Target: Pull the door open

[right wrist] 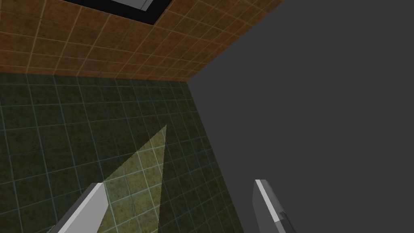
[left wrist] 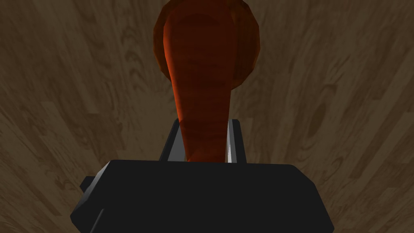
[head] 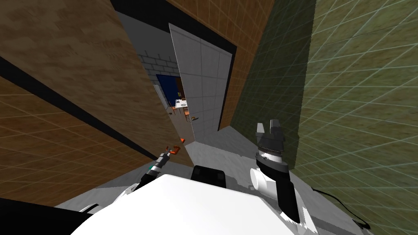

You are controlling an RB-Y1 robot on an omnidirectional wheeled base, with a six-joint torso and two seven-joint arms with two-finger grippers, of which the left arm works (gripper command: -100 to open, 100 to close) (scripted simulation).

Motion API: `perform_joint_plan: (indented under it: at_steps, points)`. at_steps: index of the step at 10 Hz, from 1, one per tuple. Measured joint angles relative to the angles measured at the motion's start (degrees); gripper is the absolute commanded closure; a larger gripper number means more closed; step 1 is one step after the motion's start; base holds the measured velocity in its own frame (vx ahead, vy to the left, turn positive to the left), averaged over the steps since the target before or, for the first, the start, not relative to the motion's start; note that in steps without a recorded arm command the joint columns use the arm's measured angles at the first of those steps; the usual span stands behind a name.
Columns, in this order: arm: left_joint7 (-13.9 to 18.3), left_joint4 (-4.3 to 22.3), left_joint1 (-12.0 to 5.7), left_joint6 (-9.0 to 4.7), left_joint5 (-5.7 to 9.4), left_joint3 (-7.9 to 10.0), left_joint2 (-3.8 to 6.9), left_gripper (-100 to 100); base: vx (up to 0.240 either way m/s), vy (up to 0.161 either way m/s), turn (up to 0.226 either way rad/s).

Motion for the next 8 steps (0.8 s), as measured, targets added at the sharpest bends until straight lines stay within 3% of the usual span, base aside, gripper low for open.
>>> perform_joint_plan:
  at_steps: [3,5,8]
  points:
    - [-0.49,-0.72,-1.29,1.96,0.01,0.3,-0.54,100,-0.228,0.072,-0.157]
    - [-1.19,-3.46,-1.02,4.64,0.19,0.79,-0.8,100,-0.238,0.057,-0.194]
    - [-2.26,-4.56,-2.67,7.64,0.2,1.22,-1.87,100,-0.258,0.08,-0.201]
